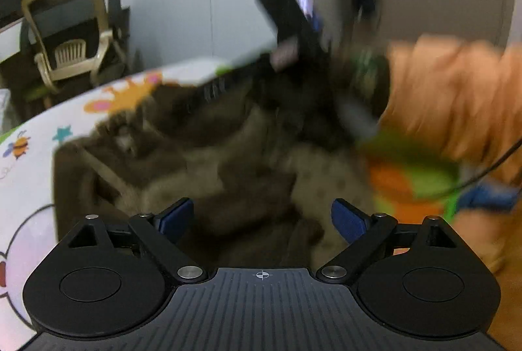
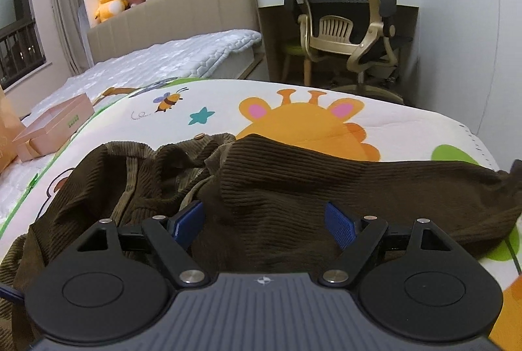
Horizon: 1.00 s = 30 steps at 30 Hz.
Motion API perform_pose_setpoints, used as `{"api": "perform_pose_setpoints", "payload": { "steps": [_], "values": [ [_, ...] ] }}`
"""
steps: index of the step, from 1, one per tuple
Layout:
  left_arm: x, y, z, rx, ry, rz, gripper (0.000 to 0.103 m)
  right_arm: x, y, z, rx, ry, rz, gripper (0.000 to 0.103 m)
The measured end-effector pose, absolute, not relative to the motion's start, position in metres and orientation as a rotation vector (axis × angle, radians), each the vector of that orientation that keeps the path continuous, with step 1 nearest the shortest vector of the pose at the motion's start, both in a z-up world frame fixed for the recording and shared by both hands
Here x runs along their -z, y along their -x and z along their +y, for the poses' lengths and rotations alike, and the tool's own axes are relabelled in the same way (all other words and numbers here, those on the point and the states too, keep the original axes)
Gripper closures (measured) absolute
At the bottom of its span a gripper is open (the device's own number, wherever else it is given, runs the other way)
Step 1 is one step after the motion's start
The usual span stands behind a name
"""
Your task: Fold clothes
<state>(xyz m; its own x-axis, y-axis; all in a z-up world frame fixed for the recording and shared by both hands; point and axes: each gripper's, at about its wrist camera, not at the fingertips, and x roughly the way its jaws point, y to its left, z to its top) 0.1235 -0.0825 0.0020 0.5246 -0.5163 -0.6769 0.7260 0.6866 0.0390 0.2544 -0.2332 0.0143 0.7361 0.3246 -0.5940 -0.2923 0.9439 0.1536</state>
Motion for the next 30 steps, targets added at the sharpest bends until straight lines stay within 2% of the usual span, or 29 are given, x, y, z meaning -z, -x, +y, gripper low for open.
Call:
{"api": "perform_pose_setpoints", "payload": {
  "steps": [2,4,5,6,10,13,20,24,29,30],
  "values": [
    [0.014,-0.129,-0.087,0.708,-0.382,0.704,0.022,-0.012,-0.251,-0.235,-0.341,-0.042,0.666,0.020],
    [0.015,-0.132,-0.072,0.688,-0.367,0.695,0.063,-0.010,-0.248,-0.237,-0.343,-0.032,0.670,0.020],
    [0.010,-0.135,-0.064,0.684,-0.340,0.689,0.073,-0.010,-0.248,-0.238,-0.341,-0.032,0.673,0.020],
    [0.004,-0.137,-0.057,0.670,-0.321,0.676,0.089,-0.009,-0.249,-0.239,-0.338,-0.036,0.675,0.020],
    [-0.032,-0.158,-0.009,0.457,-0.312,0.573,0.091,-0.023,-0.256,-0.230,-0.340,-0.005,0.638,0.020],
    [-0.046,-0.188,0.041,0.217,-0.311,0.525,0.091,-0.029,-0.272,-0.208,-0.326,0.117,0.638,0.020],
    [-0.016,-0.261,0.167,-0.259,-0.292,0.560,0.092,0.004,-0.315,-0.172,-0.164,0.551,0.597,0.020],
    [0.011,-0.277,0.202,-0.362,-0.281,0.619,0.092,0.011,-0.355,-0.214,0.001,0.418,0.668,0.018],
    [0.009,-0.272,0.219,-0.330,-0.114,0.718,0.082,-0.001,-0.357,-0.241,0.086,0.359,0.673,0.016],
    [0.003,-0.267,0.221,-0.307,-0.072,0.728,0.071,-0.008,-0.351,-0.247,0.072,0.329,0.656,0.016]
  ]
}}
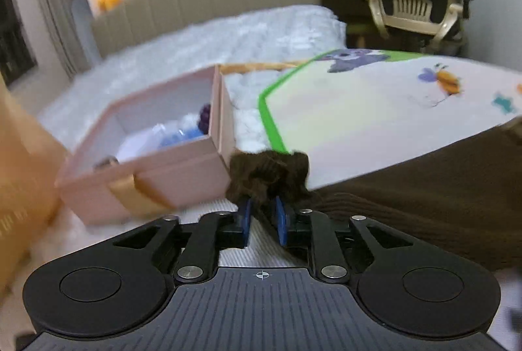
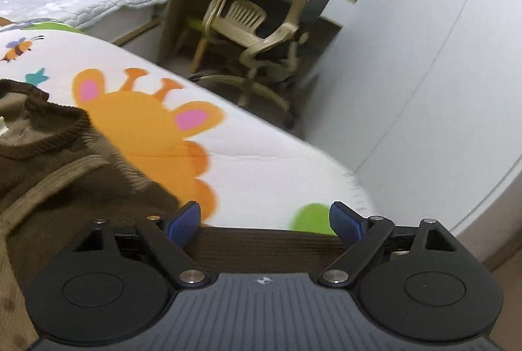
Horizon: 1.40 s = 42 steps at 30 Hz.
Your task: Fold clothes
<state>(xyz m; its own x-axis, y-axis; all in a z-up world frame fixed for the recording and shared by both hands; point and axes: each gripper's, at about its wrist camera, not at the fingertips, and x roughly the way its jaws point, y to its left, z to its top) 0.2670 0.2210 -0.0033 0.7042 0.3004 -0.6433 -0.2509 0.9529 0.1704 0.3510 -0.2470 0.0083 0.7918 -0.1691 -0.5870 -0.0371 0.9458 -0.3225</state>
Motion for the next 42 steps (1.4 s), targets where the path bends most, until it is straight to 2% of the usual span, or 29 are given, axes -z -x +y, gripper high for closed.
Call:
{"api": "perform_pose_setpoints", "payload": {
  "steps": [1,2,5,7,9,11,13,17,20,23,28,34,38,42],
  "values": [
    [-0.003,-0.262,0.224,-0.281,-0.024,0.733,0.056,-0.018,-0.345,-0.255,0.027,0.241,0.655,0.016],
    [-0.011,-0.254,0.228,-0.247,0.043,0.729,0.052,-0.029,-0.339,-0.264,-0.024,0.141,0.657,0.016],
    [-0.032,-0.236,0.221,-0.094,0.224,0.678,0.047,-0.042,-0.326,-0.285,-0.257,-0.228,0.730,0.016],
    [-0.044,-0.228,0.211,0.016,0.325,0.639,0.036,-0.039,-0.328,-0.280,-0.384,-0.378,0.787,0.016],
    [-0.051,-0.235,0.185,0.140,0.368,0.626,0.027,-0.032,-0.334,-0.266,-0.441,-0.432,0.827,0.016],
    [-0.050,-0.248,0.154,0.246,0.391,0.642,0.025,-0.021,-0.345,-0.252,-0.478,-0.475,0.860,0.016],
    [-0.041,-0.266,0.123,0.363,0.441,0.684,0.016,-0.007,-0.357,-0.239,-0.484,-0.528,0.913,0.016],
    [-0.001,-0.317,0.081,0.455,0.523,0.813,0.012,0.004,-0.384,-0.219,-0.499,-0.567,0.956,0.011],
    [0.022,-0.346,0.065,0.369,0.528,0.843,0.012,-0.012,-0.396,-0.221,-0.412,-0.572,0.758,0.014],
    [0.020,-0.342,0.065,0.341,0.505,0.800,0.010,-0.011,-0.408,-0.223,-0.330,-0.519,0.702,0.015],
    [-0.004,-0.290,0.063,0.319,0.228,0.739,0.008,-0.007,-0.378,-0.233,-0.388,-0.405,0.787,0.015],
    [-0.021,-0.197,0.051,0.426,-0.017,0.696,0.005,-0.051,-0.243,-0.268,-0.390,-0.018,0.613,0.008],
    [-0.013,-0.141,0.037,0.468,-0.105,0.695,0.004,-0.051,-0.176,-0.298,-0.418,-0.010,0.659,0.008],
    [-0.002,-0.097,0.022,0.506,-0.128,0.725,0.004,-0.026,-0.143,-0.318,-0.409,-0.078,0.726,0.008]
  ]
}}
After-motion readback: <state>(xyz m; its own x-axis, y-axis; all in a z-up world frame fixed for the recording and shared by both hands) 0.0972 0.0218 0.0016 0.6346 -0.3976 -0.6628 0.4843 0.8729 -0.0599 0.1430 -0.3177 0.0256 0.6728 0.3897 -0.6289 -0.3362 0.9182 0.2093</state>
